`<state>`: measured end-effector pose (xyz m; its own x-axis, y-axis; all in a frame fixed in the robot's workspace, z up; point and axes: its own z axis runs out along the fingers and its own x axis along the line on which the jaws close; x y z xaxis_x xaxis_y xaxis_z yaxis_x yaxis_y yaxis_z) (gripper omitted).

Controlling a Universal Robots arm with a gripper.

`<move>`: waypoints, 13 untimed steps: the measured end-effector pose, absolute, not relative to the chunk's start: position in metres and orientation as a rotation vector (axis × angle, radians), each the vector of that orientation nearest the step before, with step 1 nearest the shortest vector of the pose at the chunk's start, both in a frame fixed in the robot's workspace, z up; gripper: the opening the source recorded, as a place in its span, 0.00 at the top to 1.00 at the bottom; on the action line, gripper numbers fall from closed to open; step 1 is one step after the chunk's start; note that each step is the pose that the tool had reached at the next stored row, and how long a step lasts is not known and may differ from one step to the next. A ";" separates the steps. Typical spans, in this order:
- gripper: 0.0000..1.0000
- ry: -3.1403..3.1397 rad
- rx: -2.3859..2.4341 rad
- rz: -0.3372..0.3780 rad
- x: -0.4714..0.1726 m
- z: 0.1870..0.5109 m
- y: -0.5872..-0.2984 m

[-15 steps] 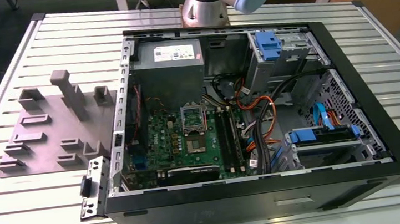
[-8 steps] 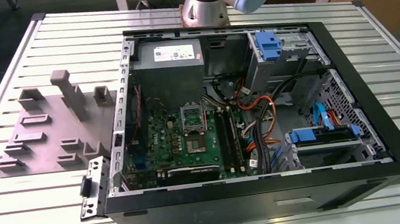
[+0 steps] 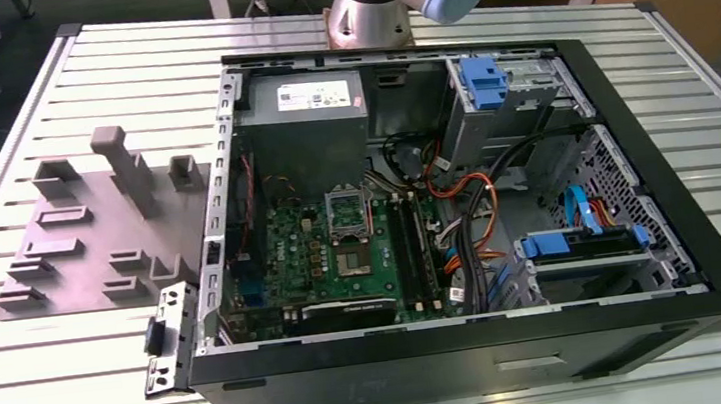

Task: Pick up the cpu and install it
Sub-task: 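Pick up the cpu and move it towards the insertion slot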

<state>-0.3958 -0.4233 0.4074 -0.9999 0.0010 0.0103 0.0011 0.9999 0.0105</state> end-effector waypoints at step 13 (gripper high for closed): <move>0.53 -3.131 -0.002 -0.016 -0.393 0.407 -0.426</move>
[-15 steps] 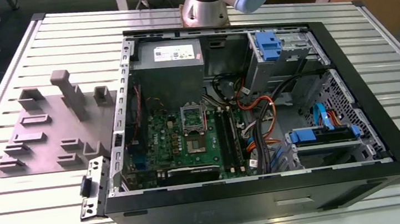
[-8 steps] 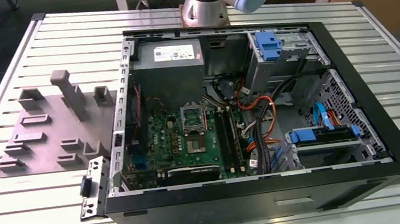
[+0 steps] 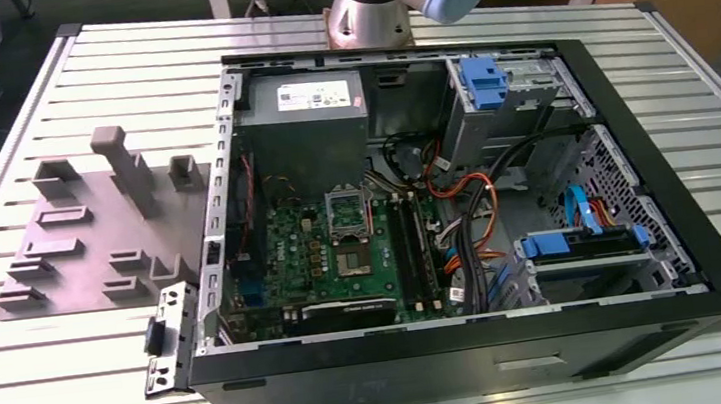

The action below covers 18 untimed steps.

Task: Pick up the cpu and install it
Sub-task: 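Pick up the cpu and move it towards the insertion slot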

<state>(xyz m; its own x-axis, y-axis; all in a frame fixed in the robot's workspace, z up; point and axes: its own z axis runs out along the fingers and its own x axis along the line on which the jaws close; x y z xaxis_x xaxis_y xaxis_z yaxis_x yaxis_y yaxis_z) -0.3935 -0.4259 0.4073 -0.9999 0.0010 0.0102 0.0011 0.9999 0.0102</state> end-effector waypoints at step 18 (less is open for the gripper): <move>0.53 -3.131 -0.002 -0.016 -0.375 0.407 -0.426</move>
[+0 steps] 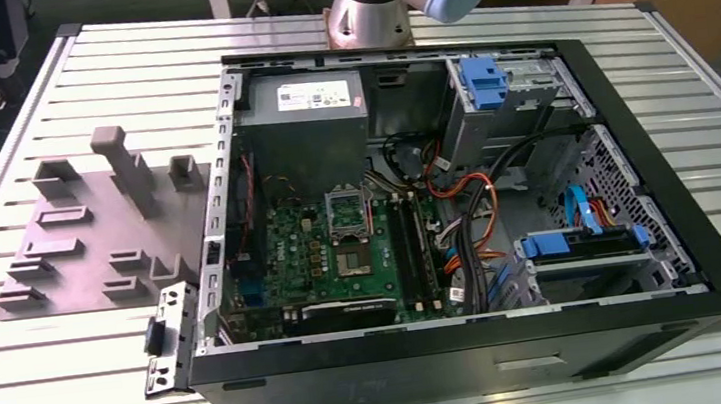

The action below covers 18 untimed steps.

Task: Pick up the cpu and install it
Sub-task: 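Pick up the cpu and move it towards the insertion slot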

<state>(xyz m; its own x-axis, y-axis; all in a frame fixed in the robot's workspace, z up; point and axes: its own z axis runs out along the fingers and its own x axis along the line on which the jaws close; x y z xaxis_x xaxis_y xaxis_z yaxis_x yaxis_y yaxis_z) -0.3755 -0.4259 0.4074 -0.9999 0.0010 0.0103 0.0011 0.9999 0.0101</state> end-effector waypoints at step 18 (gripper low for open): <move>0.53 -3.131 -0.002 -0.016 -0.371 0.407 -0.429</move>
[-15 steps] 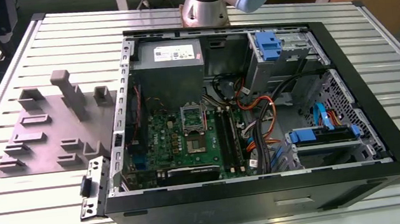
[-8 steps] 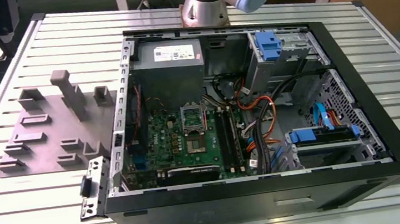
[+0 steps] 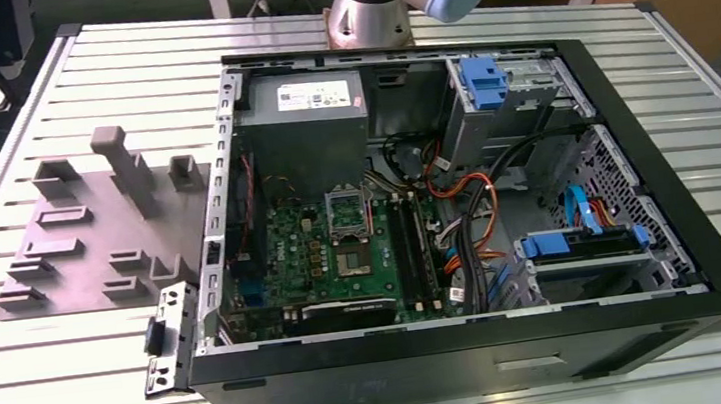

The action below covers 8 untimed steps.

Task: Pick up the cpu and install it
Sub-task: 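Pick up the cpu and move it towards the insertion slot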

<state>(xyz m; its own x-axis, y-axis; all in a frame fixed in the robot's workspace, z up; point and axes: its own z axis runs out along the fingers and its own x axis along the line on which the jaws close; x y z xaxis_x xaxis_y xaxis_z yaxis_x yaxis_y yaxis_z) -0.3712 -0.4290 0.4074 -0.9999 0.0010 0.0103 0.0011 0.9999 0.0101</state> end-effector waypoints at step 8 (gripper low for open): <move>0.53 -3.131 -0.002 -0.016 -0.369 0.407 -0.431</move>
<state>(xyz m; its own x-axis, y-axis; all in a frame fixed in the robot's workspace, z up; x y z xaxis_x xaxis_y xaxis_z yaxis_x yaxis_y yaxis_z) -0.3688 -0.4312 0.4073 -0.9999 0.0010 0.0102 0.0011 0.9999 0.0102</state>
